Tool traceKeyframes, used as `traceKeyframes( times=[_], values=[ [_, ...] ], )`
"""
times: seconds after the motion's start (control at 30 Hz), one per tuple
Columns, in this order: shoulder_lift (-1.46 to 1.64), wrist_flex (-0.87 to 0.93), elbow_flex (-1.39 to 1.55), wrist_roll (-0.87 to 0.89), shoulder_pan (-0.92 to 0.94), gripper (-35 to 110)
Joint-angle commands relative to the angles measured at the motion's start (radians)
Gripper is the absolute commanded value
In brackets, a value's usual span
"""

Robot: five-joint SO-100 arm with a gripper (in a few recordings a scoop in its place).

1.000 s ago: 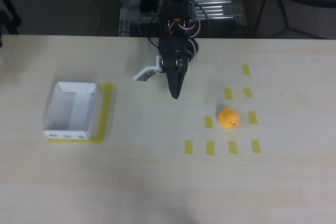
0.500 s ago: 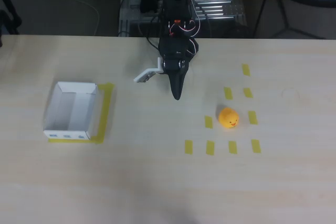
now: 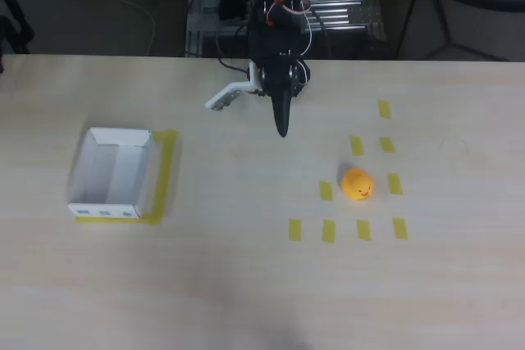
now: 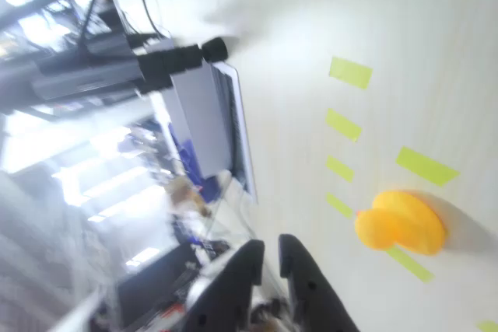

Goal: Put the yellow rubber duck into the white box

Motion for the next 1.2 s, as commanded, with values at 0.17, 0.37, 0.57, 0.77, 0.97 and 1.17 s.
traceKeyframes(
  times=[0.17, 0.37, 0.57, 0.77, 0.97, 1.17],
  values=[
    [-0.275, 0.209, -0.397, -0.344, -0.146, 7],
    [-0.365, 0.336, -0.459, -0.454, -0.225, 15],
    [-0.411, 0.382, -0.459, -0.543, -0.298, 32],
    [-0.548, 0.353, -0.476, -0.591, -0.325, 46],
    [-0.716, 0.318, -0.531, -0.666, -0.337, 48],
    [-0.905, 0.327, -0.669, -0.692, -0.354, 50]
  ],
)
